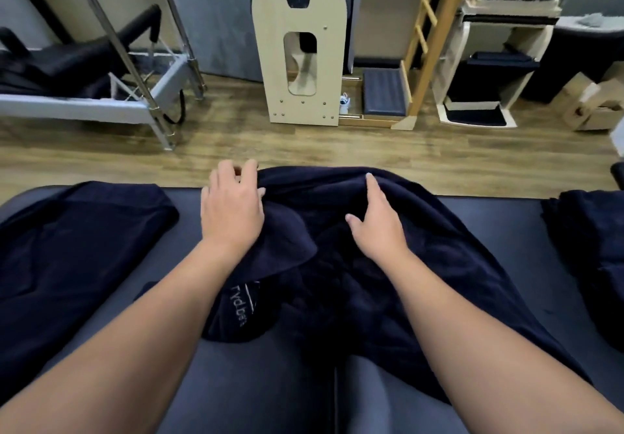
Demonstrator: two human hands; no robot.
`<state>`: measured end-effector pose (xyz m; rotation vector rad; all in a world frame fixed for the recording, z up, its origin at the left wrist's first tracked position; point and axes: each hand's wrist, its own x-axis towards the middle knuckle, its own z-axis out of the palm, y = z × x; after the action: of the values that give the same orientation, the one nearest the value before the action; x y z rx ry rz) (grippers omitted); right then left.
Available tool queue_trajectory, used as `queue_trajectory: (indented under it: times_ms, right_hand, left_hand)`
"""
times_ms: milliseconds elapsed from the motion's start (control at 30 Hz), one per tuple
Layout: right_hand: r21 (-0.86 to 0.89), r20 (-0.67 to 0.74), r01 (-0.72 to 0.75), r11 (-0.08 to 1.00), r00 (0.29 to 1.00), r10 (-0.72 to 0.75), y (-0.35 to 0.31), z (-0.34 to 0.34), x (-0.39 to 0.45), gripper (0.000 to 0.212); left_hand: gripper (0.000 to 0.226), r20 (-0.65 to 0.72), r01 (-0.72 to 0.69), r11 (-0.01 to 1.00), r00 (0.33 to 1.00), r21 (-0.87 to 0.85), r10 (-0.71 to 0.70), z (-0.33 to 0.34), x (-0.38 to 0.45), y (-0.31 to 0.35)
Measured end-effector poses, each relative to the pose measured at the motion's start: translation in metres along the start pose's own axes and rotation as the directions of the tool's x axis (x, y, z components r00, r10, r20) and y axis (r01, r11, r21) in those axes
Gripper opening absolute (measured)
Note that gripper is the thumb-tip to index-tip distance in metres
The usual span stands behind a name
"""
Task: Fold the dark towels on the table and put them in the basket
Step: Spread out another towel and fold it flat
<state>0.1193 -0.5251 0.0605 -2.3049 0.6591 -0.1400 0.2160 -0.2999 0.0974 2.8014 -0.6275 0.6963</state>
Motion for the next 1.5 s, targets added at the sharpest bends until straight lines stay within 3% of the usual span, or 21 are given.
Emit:
queue_trajectory:
  times_ms: [67,100,133,200,267,367,433,567,700,800,900,933,967,1000,1033,1133,1200,1267,1400,1467,1500]
  right_hand:
    - [-0.158,0.142,0.040,0.987,0.990,-0.017,0.006,0.013,0.004,0.081]
    - [-0.214,0.207,0.063,0.975,0.978,-0.018,0.010,0.021,0.000,0.076]
    - [-0.243,0.265,0.093,0.966,0.964,-0.026,0.015,0.030,-0.008,0.067]
    - [-0.285,0.375,0.162,0.945,0.926,-0.046,0.021,0.046,-0.033,0.052]
    - [-0.381,0.489,0.231,0.895,0.872,-0.018,0.023,0.062,-0.063,0.064]
    - [-0.546,0.592,0.395,0.739,0.806,0.007,0.023,0.084,-0.102,0.090]
    - [-0.582,0.586,0.409,0.703,0.810,0.013,0.024,0.093,-0.114,0.081]
    - [-0.593,0.564,0.345,0.727,0.823,0.070,0.020,0.083,-0.113,0.059]
    - [-0.612,0.600,0.294,0.734,0.777,0.189,0.030,0.064,-0.116,0.058]
    - [-0.637,0.694,0.274,0.720,0.611,0.382,0.033,0.045,-0.120,0.065]
    - [-0.627,0.779,0.315,0.712,0.257,0.572,0.037,0.034,-0.118,0.065]
    - [-0.634,0.773,0.262,0.727,0.174,0.611,0.039,0.035,-0.117,0.063]
    - [-0.643,0.765,0.201,0.739,0.153,0.625,0.040,0.036,-0.116,0.059]
    - [-0.626,0.778,0.163,0.763,0.197,0.597,0.039,0.039,-0.113,0.052]
    - [-0.598,0.791,0.177,0.782,0.291,0.539,0.034,0.042,-0.109,0.045]
    - [-0.529,0.703,0.301,0.794,0.679,0.211,0.008,0.055,-0.100,0.026]
    - [-0.515,0.563,0.364,0.776,0.826,-0.015,-0.010,0.070,-0.097,0.012]
    - [-0.503,0.460,0.403,0.764,0.874,-0.158,-0.025,0.090,-0.095,0.012]
    - [-0.496,0.444,0.351,0.794,0.889,-0.115,-0.041,0.126,-0.087,0.065]
    - [-0.514,0.474,0.316,0.797,0.880,-0.043,-0.044,0.136,-0.083,0.078]
    - [-0.526,0.489,0.299,0.796,0.872,-0.004,-0.043,0.138,-0.082,0.073]
  left_hand:
    - [0.032,0.068,-0.073,0.995,0.995,-0.071,0.078,-0.001,-0.007,-0.005]
    - [0.034,0.205,-0.094,0.990,0.972,-0.107,0.115,0.000,-0.014,-0.006]
    - [0.041,0.399,-0.092,0.989,0.908,-0.114,0.130,0.001,-0.025,-0.007]
    - [0.063,0.707,-0.085,0.996,0.703,-0.022,0.076,0.009,-0.052,-0.009]
    - [0.092,0.825,-0.087,0.990,0.564,0.114,-0.046,0.020,-0.080,-0.012]
    - [0.106,0.856,0.064,0.971,0.461,0.230,-0.234,0.042,-0.107,-0.024]
    - [0.095,0.853,0.170,0.963,0.451,0.208,-0.264,0.051,-0.117,-0.033]
    - [0.063,0.786,0.094,0.988,0.599,0.120,-0.153,0.055,-0.123,-0.045]
    - [0.045,0.839,0.145,0.988,0.544,-0.052,-0.036,0.049,-0.122,-0.048]
    - [0.025,0.881,0.187,0.966,0.467,-0.179,0.073,0.044,-0.129,-0.049]
    - [0.025,0.940,0.311,0.916,0.301,-0.254,0.159,0.034,-0.132,-0.047]
    - [0.028,0.950,0.351,0.900,0.261,-0.260,0.173,0.031,-0.133,-0.049]
    - [0.030,0.952,0.383,0.887,0.255,-0.259,0.168,0.029,-0.135,-0.051]
    - [0.032,0.949,0.413,0.874,0.281,-0.257,0.146,0.027,-0.137,-0.052]
    - [0.035,0.935,0.424,0.872,0.342,-0.246,0.098,0.024,-0.140,-0.055]
    - [0.041,0.843,0.415,0.903,0.520,-0.108,-0.138,0.013,-0.147,-0.061]
    - [0.036,0.786,0.452,0.891,0.534,0.046,-0.311,0.002,-0.149,-0.065]
    - [0.032,0.748,0.495,0.856,0.511,0.145,-0.423,-0.006,-0.154,-0.072]
    - [0.055,0.800,0.594,0.794,0.411,0.129,-0.438,-0.018,-0.174,-0.089]
    - [0.074,0.852,0.480,0.854,0.345,0.200,-0.393,-0.020,-0.192,-0.096]
    - [0.076,0.872,0.418,0.885,0.333,0.205,-0.359,-0.015,-0.203,-0.099]
